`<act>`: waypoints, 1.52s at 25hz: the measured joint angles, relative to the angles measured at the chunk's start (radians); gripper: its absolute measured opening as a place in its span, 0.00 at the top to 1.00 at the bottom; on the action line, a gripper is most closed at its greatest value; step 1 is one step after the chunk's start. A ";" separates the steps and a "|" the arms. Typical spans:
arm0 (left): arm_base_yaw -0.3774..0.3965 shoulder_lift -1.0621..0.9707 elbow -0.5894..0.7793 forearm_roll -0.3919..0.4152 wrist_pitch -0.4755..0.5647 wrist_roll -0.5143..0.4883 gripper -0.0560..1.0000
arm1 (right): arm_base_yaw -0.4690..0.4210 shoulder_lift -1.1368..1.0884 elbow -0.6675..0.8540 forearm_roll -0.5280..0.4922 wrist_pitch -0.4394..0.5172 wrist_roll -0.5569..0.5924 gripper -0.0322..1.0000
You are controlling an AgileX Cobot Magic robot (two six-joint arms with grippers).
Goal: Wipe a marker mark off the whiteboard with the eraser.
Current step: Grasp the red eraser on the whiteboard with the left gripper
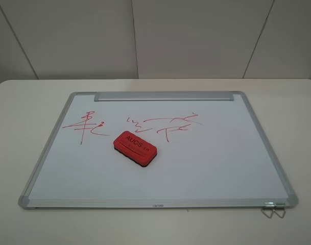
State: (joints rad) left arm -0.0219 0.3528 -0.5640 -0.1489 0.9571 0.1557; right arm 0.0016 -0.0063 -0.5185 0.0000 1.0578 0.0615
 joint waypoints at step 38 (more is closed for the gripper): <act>-0.572 1.499 -0.755 0.149 -0.099 0.981 0.24 | 0.000 0.000 0.000 0.000 0.000 0.000 0.17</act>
State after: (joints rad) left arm -0.5938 1.8515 -1.3185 0.0000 0.8579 1.1365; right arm 0.0016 -0.0063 -0.5185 0.0000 1.0578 0.0615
